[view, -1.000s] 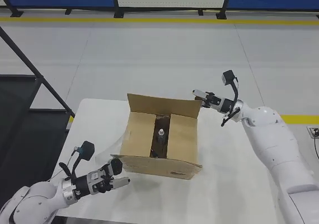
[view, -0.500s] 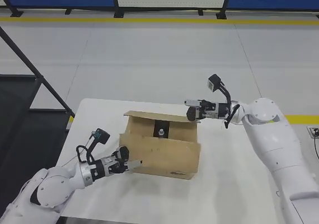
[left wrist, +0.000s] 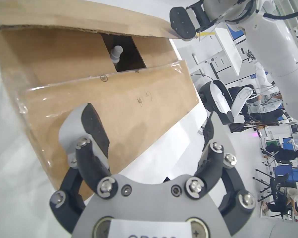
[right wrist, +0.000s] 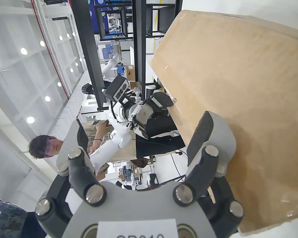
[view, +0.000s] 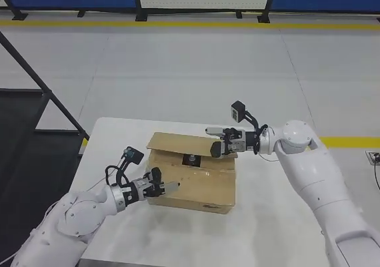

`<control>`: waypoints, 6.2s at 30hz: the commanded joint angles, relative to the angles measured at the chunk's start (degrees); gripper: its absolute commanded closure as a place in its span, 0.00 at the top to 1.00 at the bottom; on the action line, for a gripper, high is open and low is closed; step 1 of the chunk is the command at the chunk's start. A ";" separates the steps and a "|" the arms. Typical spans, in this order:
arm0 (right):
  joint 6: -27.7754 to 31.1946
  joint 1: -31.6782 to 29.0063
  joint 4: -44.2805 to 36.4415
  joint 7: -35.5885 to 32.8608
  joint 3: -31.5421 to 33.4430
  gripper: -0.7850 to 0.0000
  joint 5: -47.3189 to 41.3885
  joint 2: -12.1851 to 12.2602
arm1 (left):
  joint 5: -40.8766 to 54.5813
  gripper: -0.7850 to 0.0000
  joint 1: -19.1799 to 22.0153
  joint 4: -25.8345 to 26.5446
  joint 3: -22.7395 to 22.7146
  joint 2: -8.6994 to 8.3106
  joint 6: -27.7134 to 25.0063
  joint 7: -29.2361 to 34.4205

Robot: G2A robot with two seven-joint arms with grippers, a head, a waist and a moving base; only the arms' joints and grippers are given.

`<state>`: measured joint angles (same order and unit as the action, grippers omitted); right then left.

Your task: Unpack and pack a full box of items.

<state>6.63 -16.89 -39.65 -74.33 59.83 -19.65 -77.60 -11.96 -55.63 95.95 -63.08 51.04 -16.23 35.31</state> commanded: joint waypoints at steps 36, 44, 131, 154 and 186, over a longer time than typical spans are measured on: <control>2.69 -21.41 -20.07 11.99 9.73 1.00 3.99 5.46 | 8.92 1.00 -15.61 -0.85 -25.58 -1.74 -7.82 -8.69; 2.69 -21.41 -20.07 11.99 9.73 1.00 3.99 5.46 | 9.83 1.00 -19.78 -0.23 -30.84 -2.29 -10.24 -7.39; 2.69 -21.41 -20.07 11.99 9.73 1.00 3.99 5.46 | 27.25 1.00 -7.88 -17.41 -16.33 8.09 -0.01 -26.22; 2.69 -21.41 -20.07 11.99 9.73 1.00 3.99 5.46 | 23.09 1.00 -5.12 -26.71 -15.29 8.87 9.29 -18.30; 2.69 -21.41 -20.07 11.99 9.73 1.00 3.99 5.46 | 32.90 1.00 5.60 -40.23 -6.35 13.67 -1.42 -12.58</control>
<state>9.32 -38.30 -59.72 -62.34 69.56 -15.65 -72.14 20.92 -49.68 55.68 -68.86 64.77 -16.87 23.59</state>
